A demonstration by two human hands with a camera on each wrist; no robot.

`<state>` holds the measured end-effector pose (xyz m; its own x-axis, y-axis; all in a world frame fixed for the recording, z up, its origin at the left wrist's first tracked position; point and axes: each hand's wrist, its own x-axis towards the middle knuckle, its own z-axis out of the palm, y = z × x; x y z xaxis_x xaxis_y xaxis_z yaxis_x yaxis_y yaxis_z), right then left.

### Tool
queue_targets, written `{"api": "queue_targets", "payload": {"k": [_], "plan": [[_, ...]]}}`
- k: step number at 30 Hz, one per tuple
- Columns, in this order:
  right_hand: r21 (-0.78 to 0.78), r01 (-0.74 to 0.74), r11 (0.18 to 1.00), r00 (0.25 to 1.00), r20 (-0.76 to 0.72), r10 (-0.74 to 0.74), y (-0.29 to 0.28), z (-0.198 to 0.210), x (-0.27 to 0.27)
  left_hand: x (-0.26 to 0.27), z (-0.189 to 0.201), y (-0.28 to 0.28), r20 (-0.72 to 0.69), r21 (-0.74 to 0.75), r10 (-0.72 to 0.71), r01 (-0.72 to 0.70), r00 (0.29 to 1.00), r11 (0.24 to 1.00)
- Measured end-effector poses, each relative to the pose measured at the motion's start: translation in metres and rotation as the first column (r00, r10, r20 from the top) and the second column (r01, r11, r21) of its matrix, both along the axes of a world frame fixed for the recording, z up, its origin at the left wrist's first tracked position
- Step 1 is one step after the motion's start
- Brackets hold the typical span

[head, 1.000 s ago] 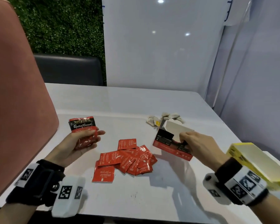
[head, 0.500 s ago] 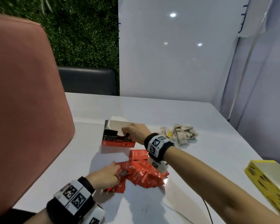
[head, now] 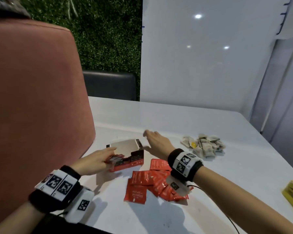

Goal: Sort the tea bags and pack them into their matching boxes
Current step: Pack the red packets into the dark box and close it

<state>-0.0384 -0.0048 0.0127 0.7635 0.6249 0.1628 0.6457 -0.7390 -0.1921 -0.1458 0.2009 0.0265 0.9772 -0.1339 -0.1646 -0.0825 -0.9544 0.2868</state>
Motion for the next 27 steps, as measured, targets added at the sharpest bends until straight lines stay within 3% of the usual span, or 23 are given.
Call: {"api": "queue_targets", "payload": {"k": [3,5,7,12,18,22,24,27], "plan": [[-0.380,-0.065,0.923,0.965,-0.261,-0.040,-0.020,-0.028,-0.015,0.010,0.000,-0.003,-0.063,0.060,0.010,-0.006,0.998,0.998],[-0.486,-0.103,0.868,0.928,-0.360,-0.091,-0.025,-0.051,-0.027,0.019,-0.004,-0.007,-0.099,0.072,0.016,-0.009,0.995,0.997],[-0.513,-0.103,0.852,0.928,-0.358,-0.103,-0.028,-0.069,-0.036,0.027,-0.012,-0.008,-0.100,0.075,0.016,-0.009,0.995,0.997],[-0.526,-0.093,0.845,0.960,-0.274,-0.065,-0.059,-0.082,-0.050,0.031,-0.020,-0.021,-0.066,0.064,-0.020,0.024,0.998,0.998],[-0.520,-0.122,0.846,0.939,-0.336,-0.071,-0.117,-0.068,-0.069,0.026,-0.026,-0.060,-0.064,-0.010,-0.004,0.003,0.998,1.000],[-0.520,-0.083,0.850,0.929,-0.349,-0.122,-0.127,-0.056,-0.071,0.022,-0.010,-0.062,0.031,-0.207,0.056,-0.049,0.998,0.977],[-0.476,-0.037,0.879,0.945,-0.301,-0.123,-0.124,-0.037,-0.074,0.014,0.003,-0.060,0.086,-0.380,0.083,-0.045,0.993,0.924],[-0.189,0.011,0.982,0.990,-0.136,-0.037,-0.110,0.010,-0.073,0.005,0.017,-0.064,-0.009,-0.619,0.017,-0.020,1.000,0.785]]}}
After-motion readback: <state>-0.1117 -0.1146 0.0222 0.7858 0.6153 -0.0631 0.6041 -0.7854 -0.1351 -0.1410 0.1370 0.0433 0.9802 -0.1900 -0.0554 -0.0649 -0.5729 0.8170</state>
